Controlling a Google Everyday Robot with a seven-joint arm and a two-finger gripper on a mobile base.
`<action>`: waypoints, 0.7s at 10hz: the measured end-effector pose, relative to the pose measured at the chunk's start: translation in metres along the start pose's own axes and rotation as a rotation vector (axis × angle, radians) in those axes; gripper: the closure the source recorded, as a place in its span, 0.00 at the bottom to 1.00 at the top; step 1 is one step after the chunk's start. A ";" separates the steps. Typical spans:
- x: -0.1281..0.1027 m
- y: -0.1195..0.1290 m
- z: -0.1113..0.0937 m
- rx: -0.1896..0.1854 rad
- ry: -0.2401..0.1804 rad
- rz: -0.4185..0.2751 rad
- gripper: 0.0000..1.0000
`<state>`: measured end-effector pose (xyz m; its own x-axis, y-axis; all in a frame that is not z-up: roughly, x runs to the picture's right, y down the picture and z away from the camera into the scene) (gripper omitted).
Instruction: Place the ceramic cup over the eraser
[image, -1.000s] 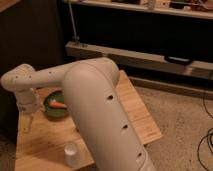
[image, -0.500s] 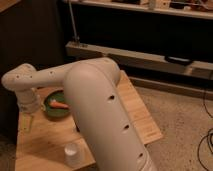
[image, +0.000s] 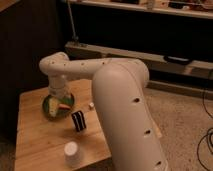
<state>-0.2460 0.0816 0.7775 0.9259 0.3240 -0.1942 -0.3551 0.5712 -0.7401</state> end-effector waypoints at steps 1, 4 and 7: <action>-0.003 0.003 0.001 -0.003 -0.004 -0.006 0.20; -0.002 0.000 0.000 0.002 -0.003 -0.001 0.20; 0.004 0.012 -0.020 0.041 0.007 0.022 0.20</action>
<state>-0.2436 0.0745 0.7552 0.9187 0.3318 -0.2144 -0.3800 0.5941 -0.7089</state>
